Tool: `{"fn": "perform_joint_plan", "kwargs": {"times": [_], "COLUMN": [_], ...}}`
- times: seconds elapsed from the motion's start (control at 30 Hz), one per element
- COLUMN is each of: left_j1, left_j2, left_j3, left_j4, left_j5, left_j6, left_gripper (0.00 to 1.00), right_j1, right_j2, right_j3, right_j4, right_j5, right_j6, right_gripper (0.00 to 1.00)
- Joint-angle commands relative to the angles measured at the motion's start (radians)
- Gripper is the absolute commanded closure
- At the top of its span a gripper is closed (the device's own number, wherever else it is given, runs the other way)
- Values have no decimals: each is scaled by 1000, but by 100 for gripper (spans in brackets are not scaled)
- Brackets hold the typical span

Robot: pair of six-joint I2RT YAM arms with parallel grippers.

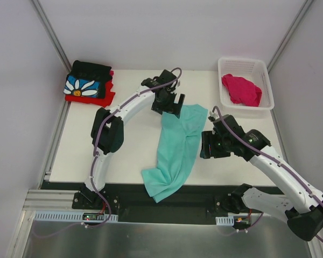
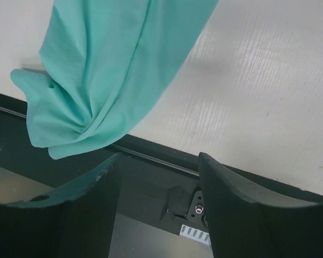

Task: Fold and stack the t-shirts

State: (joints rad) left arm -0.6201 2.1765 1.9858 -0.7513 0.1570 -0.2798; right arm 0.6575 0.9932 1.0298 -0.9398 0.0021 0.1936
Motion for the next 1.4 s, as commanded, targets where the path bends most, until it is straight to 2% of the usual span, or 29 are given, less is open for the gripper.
{"fn": "perform_joint_plan", "kwargs": {"times": [0.0,0.23,0.4,0.53,0.83,1.2,1.37], "left_j1": [0,-7,0,28,128,201,295], "left_j2": [55,150,192,268,336,318,361], "left_j3": [70,131,168,255,304,257,324], "left_j4": [-33,-20,0,0,0,-10,-11], "left_j5": [91,280,396,519,487,262,266], "left_j6": [59,83,96,97,88,103,93], "left_gripper": [1,1,1,1,1,1,1], "right_j1": [14,22,24,22,24,22,24], "right_j2": [4,-24,-13,-18,-27,-42,-41], "right_j3": [-14,-16,3,-7,-2,21,9], "right_j4": [3,75,52,58,38,15,7], "right_j5": [-45,-97,-96,-106,-99,-108,-158], "right_j6": [7,6,-11,-8,-17,-16,-23], "right_gripper": [39,39,39,39,39,39,39]}}
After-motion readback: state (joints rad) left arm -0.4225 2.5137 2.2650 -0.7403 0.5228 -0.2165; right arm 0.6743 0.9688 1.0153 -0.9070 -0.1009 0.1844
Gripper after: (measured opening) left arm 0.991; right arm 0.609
